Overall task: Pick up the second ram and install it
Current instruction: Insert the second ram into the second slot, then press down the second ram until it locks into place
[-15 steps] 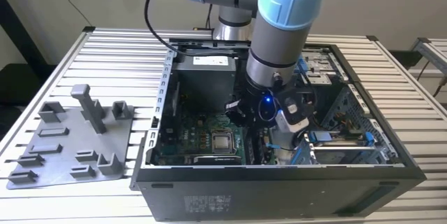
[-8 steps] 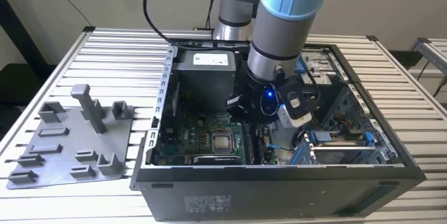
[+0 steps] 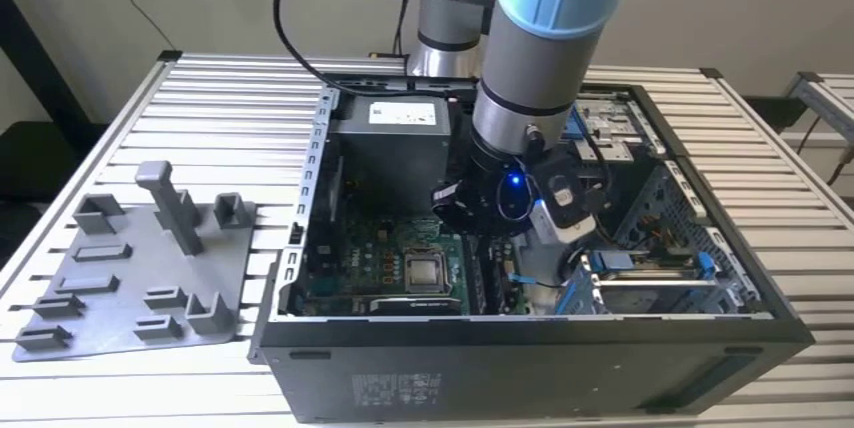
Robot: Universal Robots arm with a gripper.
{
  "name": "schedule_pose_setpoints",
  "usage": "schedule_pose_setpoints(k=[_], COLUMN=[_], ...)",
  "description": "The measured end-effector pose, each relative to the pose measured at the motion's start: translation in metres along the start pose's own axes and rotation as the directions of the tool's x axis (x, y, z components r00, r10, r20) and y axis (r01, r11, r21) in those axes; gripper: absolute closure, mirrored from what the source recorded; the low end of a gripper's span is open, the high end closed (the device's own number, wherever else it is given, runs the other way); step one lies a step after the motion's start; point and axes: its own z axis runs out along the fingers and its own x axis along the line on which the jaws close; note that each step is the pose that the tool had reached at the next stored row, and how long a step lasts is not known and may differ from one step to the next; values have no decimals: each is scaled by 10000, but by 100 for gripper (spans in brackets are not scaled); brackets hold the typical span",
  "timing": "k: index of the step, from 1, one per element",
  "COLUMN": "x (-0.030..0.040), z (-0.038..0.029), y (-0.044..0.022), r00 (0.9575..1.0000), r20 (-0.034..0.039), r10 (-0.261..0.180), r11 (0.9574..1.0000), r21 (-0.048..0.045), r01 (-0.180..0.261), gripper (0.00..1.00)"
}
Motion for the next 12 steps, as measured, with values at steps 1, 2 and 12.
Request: schedule_pose_setpoints(k=[1,2,12], x=[0,0,0], z=[0,0,0], y=[0,0,0], r00=[10000,10000,10000], r20=[0,0,0], r10=[-1,-1,-7], r11=[10000,10000,10000], r21=[-1,-1,-1], r01=[1,1,7], gripper=[89,89,89])
